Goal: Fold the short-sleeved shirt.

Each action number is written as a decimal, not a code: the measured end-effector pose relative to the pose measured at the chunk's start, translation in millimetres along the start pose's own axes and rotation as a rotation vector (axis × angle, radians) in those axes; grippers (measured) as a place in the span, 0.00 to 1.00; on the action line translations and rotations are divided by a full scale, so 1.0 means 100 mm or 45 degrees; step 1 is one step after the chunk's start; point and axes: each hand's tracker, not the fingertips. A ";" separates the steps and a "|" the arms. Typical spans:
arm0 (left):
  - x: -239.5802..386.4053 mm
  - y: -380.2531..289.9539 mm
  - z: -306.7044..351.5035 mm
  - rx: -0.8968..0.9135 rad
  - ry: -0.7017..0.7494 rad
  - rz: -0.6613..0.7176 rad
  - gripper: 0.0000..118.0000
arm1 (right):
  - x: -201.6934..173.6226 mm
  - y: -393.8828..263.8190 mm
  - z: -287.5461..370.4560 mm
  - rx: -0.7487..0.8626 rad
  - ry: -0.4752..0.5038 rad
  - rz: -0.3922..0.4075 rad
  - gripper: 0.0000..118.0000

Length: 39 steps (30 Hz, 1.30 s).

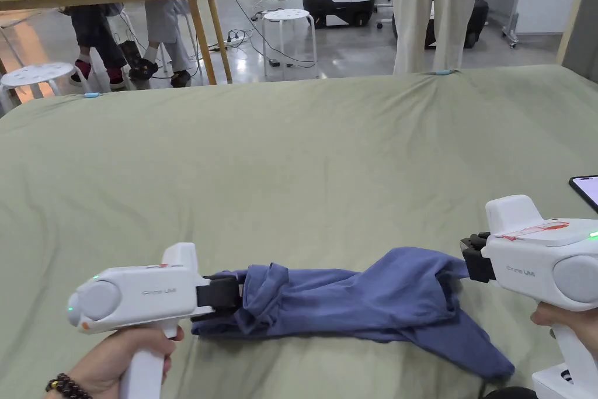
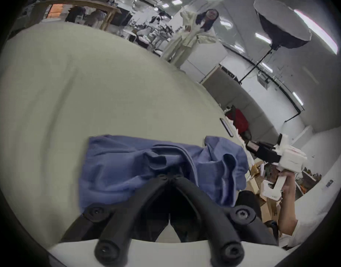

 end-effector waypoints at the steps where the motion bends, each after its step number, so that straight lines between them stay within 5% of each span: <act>1: -0.05 0.02 -0.14 -0.016 -0.006 0.007 0.00 | 0.01 0.00 0.00 0.000 -0.002 -0.001 0.00; 14: 0.21 0.10 -0.76 -0.107 -0.073 -0.031 0.00 | 0.12 -0.08 -0.05 -0.023 -0.030 -0.035 0.00; 30: -0.23 0.04 0.70 0.217 0.078 0.027 0.00 | -0.03 -0.04 -0.03 -0.004 -0.002 -0.009 0.00; 36: -0.23 0.04 0.73 0.219 0.074 0.047 0.00 | -0.09 -0.02 -0.05 -0.005 0.015 0.001 0.00; 37: -0.19 0.04 0.72 0.222 0.063 0.047 0.04 | -0.10 -0.02 -0.05 -0.006 0.017 0.003 0.00; 38: -0.15 0.03 0.70 0.227 0.059 0.053 0.22 | -0.10 -0.02 -0.05 -0.006 0.017 0.004 0.00; 39: -0.14 0.03 0.68 0.238 0.060 0.067 0.51 | -0.10 -0.02 -0.05 -0.006 0.018 0.005 0.00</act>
